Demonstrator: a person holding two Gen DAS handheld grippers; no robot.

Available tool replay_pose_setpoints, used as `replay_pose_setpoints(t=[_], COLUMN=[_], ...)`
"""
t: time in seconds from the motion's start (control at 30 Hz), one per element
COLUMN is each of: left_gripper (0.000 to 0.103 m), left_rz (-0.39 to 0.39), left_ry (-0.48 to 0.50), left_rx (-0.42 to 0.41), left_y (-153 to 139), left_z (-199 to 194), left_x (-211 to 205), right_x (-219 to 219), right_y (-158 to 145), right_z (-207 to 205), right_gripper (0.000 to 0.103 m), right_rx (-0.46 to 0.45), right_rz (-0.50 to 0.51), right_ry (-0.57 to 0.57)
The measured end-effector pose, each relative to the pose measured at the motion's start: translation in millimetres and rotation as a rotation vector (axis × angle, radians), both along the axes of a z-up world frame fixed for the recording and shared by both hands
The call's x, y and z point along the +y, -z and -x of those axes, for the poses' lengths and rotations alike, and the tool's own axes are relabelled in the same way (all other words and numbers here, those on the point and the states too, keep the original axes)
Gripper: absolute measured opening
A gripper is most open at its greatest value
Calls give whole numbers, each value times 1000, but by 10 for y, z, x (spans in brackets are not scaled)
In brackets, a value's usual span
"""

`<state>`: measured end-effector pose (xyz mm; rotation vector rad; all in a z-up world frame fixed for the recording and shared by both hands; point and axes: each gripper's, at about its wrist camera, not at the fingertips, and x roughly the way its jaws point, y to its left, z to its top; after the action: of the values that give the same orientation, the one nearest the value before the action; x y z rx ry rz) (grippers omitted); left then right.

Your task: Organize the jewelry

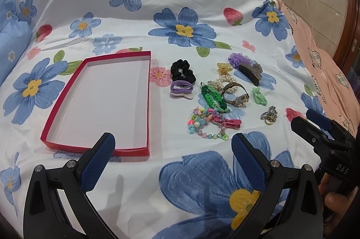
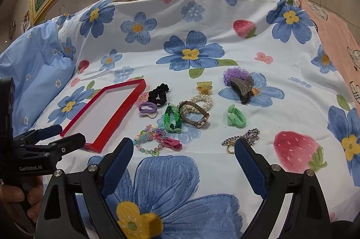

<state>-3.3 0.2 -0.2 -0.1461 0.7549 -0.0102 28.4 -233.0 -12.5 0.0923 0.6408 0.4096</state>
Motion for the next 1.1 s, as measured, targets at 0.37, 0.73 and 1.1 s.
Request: replay_pose_setpoints(t=[0.37, 0.73, 1.1], left_gripper=[103, 103, 100], left_rz=[19, 43, 49], left_ry=[17, 68, 98], left_rx=[27, 65, 148], left_y=[-56, -113, 94], left_z=[-315, -960, -1850], left_x=[86, 136, 119], right_x=[8, -24, 128], right_y=[-64, -107, 51], right_z=[-286, -826, -1738], right_gripper=[93, 92, 79], right_rx=[18, 66, 174], right_rz=[-18, -113, -71], right_ry=[-16, -48, -64])
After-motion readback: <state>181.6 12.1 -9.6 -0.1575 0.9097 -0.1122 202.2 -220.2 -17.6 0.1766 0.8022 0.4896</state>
